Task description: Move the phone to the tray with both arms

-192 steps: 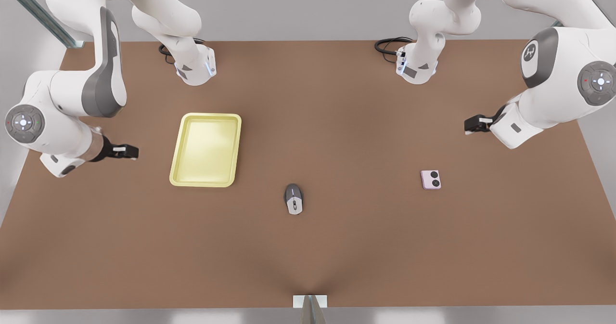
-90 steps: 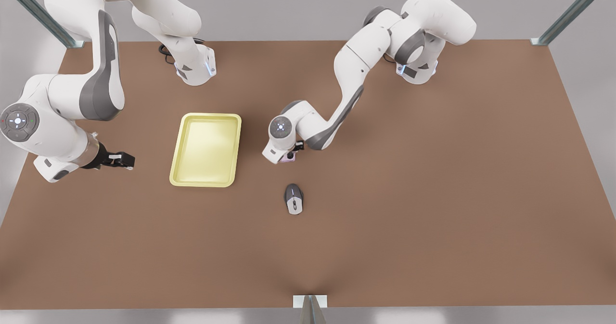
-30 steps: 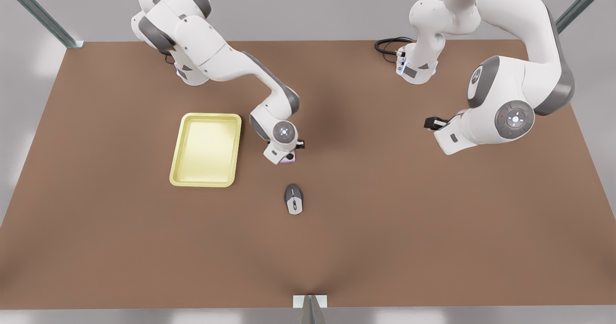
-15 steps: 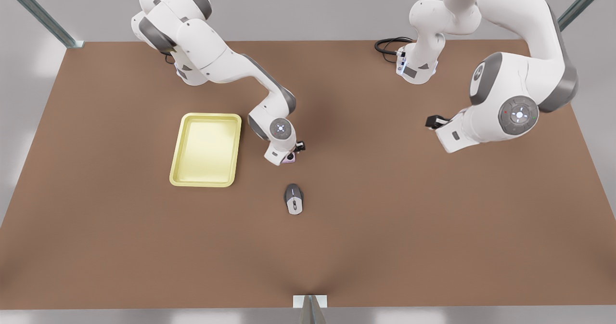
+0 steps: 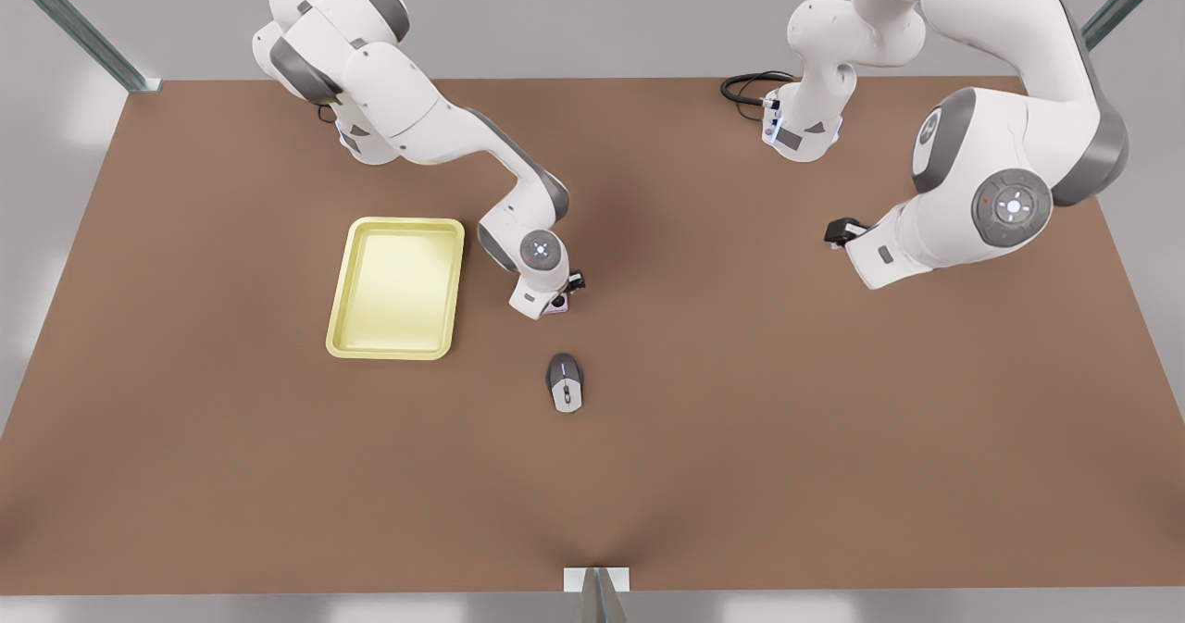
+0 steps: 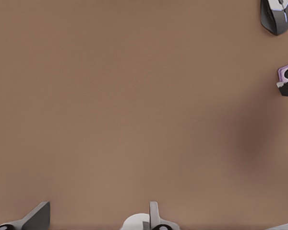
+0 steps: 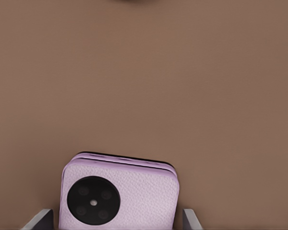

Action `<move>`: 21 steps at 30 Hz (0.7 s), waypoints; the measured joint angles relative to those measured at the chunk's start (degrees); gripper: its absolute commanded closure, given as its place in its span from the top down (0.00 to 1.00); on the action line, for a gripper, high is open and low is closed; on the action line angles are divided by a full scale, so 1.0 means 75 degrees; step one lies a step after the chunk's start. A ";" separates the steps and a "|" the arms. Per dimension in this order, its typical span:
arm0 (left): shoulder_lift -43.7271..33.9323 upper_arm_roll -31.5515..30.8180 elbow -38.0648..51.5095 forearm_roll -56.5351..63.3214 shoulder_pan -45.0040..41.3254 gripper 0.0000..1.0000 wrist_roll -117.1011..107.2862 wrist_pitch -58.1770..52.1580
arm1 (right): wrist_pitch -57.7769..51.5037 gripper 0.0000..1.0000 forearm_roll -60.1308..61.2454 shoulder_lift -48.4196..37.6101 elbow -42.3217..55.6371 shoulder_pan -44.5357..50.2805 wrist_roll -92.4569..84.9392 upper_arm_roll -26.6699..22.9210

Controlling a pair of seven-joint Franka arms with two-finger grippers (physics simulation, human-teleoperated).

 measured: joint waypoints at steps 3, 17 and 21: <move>0.0009 -0.0002 -0.0037 -0.0014 0.0000 1.00 0.0008 0.0001 | -0.0007 0.82 0.0010 0.0008 0.0022 0.0000 -0.0031 0.0005; -0.0001 -0.0013 0.0011 -0.0034 -0.0001 1.00 0.0012 0.0002 | -0.1188 0.81 0.0049 -0.2939 -0.1807 -0.3473 -0.0895 0.0041; -0.0006 -0.0014 0.0024 -0.0026 -0.0002 1.00 0.0010 0.0002 | -0.1071 0.90 0.0123 -0.3951 -0.3557 -0.4411 -0.1611 0.0037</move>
